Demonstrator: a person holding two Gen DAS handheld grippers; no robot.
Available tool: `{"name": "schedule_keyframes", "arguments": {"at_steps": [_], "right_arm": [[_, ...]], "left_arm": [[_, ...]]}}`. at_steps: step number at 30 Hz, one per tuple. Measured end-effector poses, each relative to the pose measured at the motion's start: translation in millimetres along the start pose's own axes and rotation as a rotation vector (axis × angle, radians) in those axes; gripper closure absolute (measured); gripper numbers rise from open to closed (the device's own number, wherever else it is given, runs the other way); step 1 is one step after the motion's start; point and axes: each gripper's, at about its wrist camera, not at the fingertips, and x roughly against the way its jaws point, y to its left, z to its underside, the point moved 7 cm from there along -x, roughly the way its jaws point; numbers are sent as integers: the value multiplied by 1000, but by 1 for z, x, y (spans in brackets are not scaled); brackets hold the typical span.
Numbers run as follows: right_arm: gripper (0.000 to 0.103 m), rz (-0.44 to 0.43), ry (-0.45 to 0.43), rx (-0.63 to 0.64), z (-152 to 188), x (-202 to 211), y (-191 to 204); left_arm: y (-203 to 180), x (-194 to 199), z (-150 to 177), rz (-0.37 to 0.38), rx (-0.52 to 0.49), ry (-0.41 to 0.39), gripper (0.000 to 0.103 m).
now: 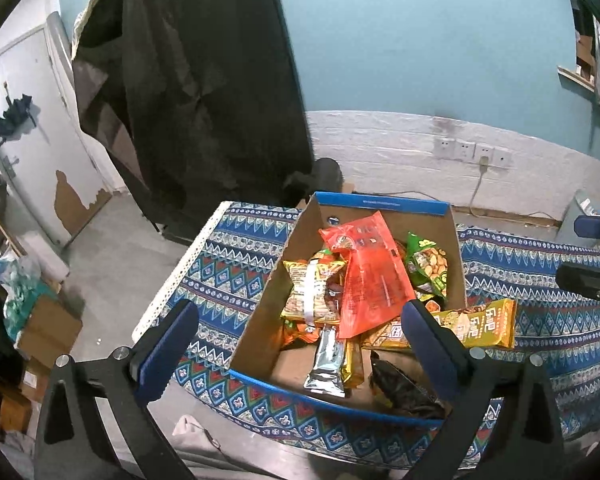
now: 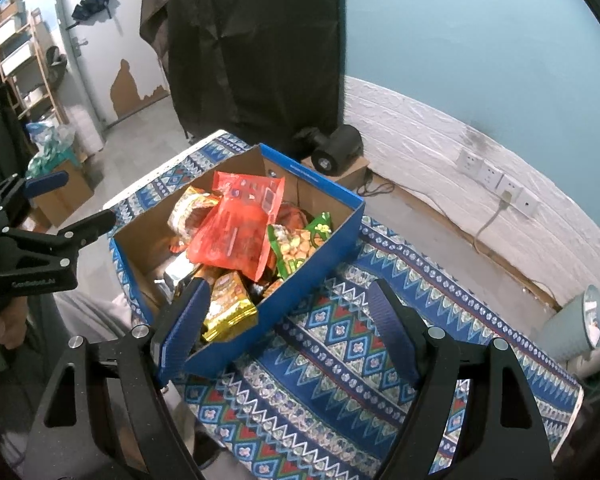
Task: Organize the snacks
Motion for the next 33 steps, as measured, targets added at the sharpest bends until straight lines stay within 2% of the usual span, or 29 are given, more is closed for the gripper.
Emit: {"name": "schedule_keyframes", "arguments": {"at_steps": [6,33], "right_arm": [[23,1,9,-6,5,-2,-2],[23,-5,-3,-30,0,0,-2]], "left_arm": [[-5,2,0,0,-22,-8,1],[-6,3,-3,3,-8,-13,1]]}}
